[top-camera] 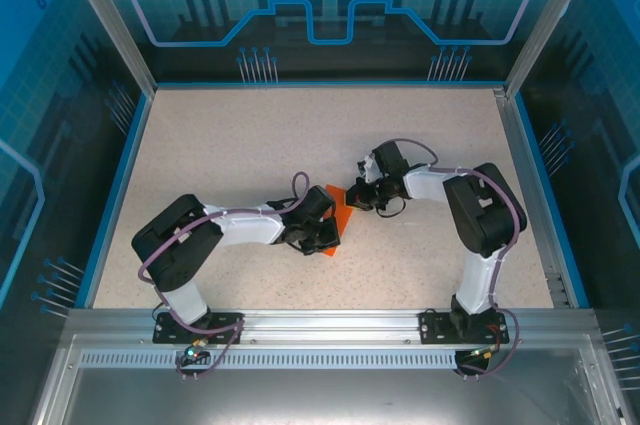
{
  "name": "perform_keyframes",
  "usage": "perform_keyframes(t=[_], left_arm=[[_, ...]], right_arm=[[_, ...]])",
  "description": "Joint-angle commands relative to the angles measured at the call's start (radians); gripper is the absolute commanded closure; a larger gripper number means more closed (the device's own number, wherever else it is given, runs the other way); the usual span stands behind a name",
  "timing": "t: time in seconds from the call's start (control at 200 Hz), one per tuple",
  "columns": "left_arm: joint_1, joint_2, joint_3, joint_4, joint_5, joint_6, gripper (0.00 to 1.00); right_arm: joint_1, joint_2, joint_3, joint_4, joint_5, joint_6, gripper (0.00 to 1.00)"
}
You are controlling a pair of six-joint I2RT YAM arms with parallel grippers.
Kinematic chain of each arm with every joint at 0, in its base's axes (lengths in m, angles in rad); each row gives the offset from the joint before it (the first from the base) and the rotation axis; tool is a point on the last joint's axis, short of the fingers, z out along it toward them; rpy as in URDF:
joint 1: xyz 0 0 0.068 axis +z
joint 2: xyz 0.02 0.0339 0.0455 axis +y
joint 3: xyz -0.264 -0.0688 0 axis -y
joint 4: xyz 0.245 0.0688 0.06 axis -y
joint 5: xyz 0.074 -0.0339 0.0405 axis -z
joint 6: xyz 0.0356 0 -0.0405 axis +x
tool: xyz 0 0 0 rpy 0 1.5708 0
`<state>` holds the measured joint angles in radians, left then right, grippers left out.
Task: Fold a paper plane with a square sheet of paper (pick it up from the middle)
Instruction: First fold in half a square sheet of paper at the center of the table.
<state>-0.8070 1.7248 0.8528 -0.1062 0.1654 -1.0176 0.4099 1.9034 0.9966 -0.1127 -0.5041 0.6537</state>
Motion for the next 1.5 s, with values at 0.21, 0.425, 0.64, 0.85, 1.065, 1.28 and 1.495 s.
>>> perform_keyframes(t=[0.21,0.425,0.64,0.85,1.065,1.28,1.495], left_arm=[[0.079,-0.025,0.056,0.058,0.155,0.115,0.97],[0.109,0.063,0.113,0.123,0.237,0.166,0.97],[0.111,0.129,0.144,0.094,0.195,0.207,0.99],[0.118,0.136,0.12,0.136,0.184,0.226,0.99],[0.122,0.166,0.123,0.141,0.179,0.232,1.0],[0.122,0.179,0.098,0.129,0.172,0.219,1.0],[0.12,0.143,0.022,0.14,0.201,0.197,1.0]], right_arm=[[-0.002,0.059,0.03,-0.069,0.026,-0.048,1.0],[-0.003,0.077,0.034,-0.083,0.029,-0.058,1.0],[-0.005,0.088,0.039,-0.09,0.029,-0.055,1.0],[-0.009,0.094,0.036,-0.097,0.033,-0.057,1.0],[-0.016,0.09,0.022,-0.091,0.03,-0.049,1.0],[-0.016,0.097,0.025,-0.102,0.035,-0.054,1.0],[-0.018,0.121,0.033,-0.121,0.056,-0.057,1.0]])
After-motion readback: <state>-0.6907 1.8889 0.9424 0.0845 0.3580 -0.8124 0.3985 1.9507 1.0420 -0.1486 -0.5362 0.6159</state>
